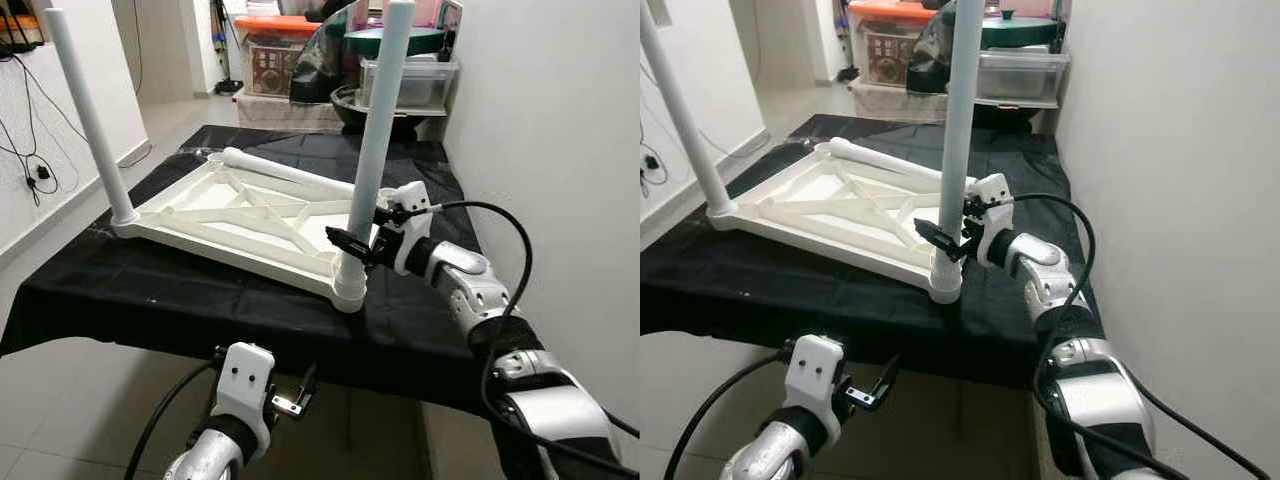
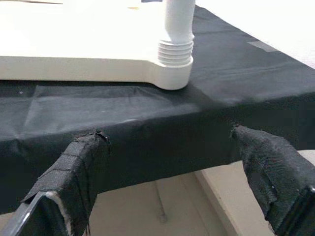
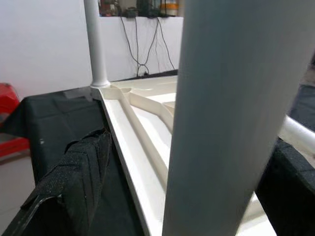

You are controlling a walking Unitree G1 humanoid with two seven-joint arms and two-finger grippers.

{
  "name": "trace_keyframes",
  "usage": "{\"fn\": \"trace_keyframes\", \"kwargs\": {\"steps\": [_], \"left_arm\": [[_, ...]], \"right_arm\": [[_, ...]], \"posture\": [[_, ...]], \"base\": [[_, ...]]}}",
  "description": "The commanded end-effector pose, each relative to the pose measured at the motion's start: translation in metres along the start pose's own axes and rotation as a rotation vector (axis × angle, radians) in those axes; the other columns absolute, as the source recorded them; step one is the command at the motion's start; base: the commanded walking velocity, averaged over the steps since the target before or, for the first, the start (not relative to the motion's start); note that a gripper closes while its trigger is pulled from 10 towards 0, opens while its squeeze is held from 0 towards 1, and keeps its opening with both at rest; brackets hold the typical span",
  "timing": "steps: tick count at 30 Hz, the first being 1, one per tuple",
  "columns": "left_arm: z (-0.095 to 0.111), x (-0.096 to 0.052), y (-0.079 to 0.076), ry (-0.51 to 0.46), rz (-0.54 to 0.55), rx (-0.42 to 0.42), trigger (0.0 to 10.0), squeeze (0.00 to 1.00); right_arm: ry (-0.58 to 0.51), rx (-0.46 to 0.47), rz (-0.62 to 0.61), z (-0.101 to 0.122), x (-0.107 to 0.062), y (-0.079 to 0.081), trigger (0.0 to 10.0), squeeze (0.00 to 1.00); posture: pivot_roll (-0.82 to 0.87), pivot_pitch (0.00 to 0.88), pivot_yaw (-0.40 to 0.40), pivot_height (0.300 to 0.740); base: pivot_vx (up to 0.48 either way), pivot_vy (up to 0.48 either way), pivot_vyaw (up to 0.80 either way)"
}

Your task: Building children table

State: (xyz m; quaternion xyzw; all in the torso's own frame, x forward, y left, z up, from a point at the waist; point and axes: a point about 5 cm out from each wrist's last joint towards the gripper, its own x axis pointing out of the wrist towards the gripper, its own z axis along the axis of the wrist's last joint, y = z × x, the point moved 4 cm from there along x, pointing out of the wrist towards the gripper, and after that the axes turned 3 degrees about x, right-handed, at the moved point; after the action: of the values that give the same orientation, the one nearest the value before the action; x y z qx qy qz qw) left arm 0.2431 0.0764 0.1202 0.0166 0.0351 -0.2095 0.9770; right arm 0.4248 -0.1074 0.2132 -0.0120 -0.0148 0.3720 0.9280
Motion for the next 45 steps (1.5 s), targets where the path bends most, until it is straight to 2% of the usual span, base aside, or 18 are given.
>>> {"fn": "trace_keyframes", "kwargs": {"steps": [1, 6, 23, 24, 29, 31, 36, 45], "left_arm": [[-0.002, -0.001, -0.001, 0.015, 0.001, 0.015, 10.0, 0.0], [0.001, -0.003, -0.004, 0.018, -0.002, 0.014, 10.0, 0.0], [0.004, -0.005, -0.009, 0.022, -0.008, 0.017, 10.0, 0.0], [0.005, -0.005, -0.01, 0.023, -0.01, 0.02, 10.0, 0.0], [0.005, -0.005, -0.01, 0.024, -0.011, 0.022, 10.0, 0.0], [0.005, -0.005, -0.011, 0.025, -0.012, 0.023, 10.0, 0.0], [0.005, -0.005, -0.011, 0.026, -0.013, 0.024, 10.0, 0.0], [0.005, -0.005, -0.012, 0.026, -0.013, 0.026, 10.0, 0.0]], "right_arm": [[-0.011, -0.009, 0.001, 0.003, 0.003, 0.002, 10.0, 0.0], [-0.016, -0.013, -0.019, 0.011, 0.012, 0.001, 10.0, 0.0], [-0.043, 0.001, -0.066, 0.021, 0.021, -0.001, 10.0, 0.0], [-0.051, 0.012, -0.063, 0.023, 0.023, 0.001, 0.0, 0.0], [-0.056, 0.02, -0.059, 0.023, 0.025, 0.003, 0.0, 0.0], [-0.061, 0.04, -0.021, 0.022, 0.03, 0.012, 0.0, 0.0], [-0.053, 0.047, 0.006, 0.018, 0.033, 0.018, 0.0, 0.0], [-0.025, 0.059, -0.022, 0.008, 0.038, 0.023, 0.0, 0.0]], "posture": [[0.22, 0.028, -0.054, 0.74], [0.22, 0.042, -0.063, 0.74], [0.21, 0.058, -0.069, 0.74], [0.21, 0.058, -0.071, 0.74], [0.21, 0.061, -0.071, 0.74], [0.21, 0.062, -0.073, 0.74], [0.21, 0.064, -0.075, 0.74], [0.21, 0.058, -0.076, 0.74]], "base": [[0.0, 0.0, 0.0], [0.0, 0.0, 0.0], [0.0, 0.0, 0.0], [0.0, 0.0, 0.0], [0.0, 0.0, 0.0], [0.0, 0.0, 0.0], [0.0, 0.0, 0.0], [0.0, 0.0, 0.0]]}}
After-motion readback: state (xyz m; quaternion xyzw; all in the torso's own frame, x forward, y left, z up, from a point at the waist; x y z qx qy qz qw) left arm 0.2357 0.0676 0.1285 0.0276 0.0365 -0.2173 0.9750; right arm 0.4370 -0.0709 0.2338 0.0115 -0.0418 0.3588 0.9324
